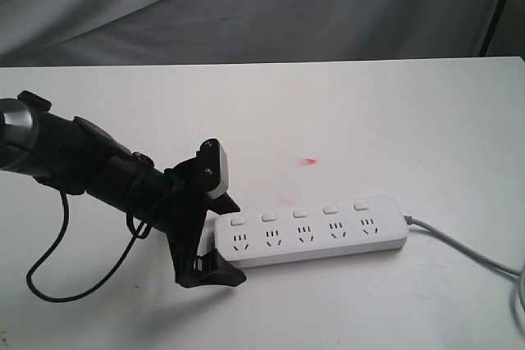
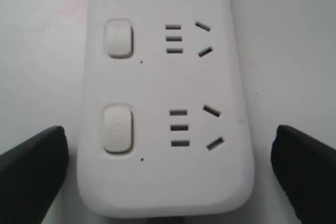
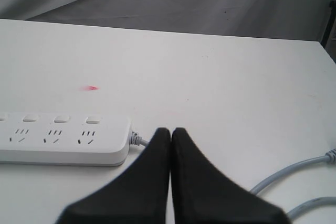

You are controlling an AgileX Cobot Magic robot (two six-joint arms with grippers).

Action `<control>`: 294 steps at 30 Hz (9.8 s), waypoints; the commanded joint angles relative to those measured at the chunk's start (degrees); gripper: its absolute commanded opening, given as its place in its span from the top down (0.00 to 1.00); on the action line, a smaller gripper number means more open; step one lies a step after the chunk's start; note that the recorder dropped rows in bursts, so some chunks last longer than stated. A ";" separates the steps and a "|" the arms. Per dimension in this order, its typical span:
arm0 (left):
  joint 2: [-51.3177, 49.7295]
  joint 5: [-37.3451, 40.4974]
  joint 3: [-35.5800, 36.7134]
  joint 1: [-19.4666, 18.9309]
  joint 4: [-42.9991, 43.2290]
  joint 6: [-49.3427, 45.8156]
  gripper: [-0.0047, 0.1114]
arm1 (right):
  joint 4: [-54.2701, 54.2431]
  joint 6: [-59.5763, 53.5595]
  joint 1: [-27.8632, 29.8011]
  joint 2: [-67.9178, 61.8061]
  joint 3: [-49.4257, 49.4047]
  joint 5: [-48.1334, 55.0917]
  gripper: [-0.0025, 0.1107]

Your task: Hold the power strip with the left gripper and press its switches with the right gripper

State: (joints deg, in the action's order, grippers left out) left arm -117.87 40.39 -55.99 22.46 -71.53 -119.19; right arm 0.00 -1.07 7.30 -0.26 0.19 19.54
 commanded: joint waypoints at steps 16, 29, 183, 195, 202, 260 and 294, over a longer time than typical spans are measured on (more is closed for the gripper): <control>0.24 -1.79 -0.30 0.35 0.08 0.65 0.85 | 0.32 -0.18 0.12 0.26 -0.19 -0.22 0.98; 0.24 -1.79 -0.30 0.35 0.08 0.52 0.96 | 0.32 -0.18 0.12 0.26 -0.19 -0.22 0.98; 0.24 -1.79 -0.30 0.35 0.08 0.23 0.96 | -58.14 -97.99 -1.35 -110.45 83.78 36.23 0.38; 0.24 -1.79 -0.30 0.35 0.08 0.35 0.96 | -59.28 -101.05 -7.62 -116.02 83.78 35.07 0.39; 0.24 -1.79 -0.30 0.35 0.08 0.21 0.96 | -59.40 -103.91 -9.61 -118.67 83.78 36.33 0.39; 0.24 -1.79 -0.30 0.35 0.08 0.18 0.96 | -56.82 -109.67 -16.64 -128.00 83.63 28.51 0.39; 0.24 -1.79 -0.30 0.35 0.08 0.23 0.96 | -52.20 -108.58 -18.74 -127.88 83.63 27.72 0.39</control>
State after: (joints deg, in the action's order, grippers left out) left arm -117.87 39.12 -56.21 22.46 -71.29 -119.30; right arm -53.10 -107.12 -11.27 -127.49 84.20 47.66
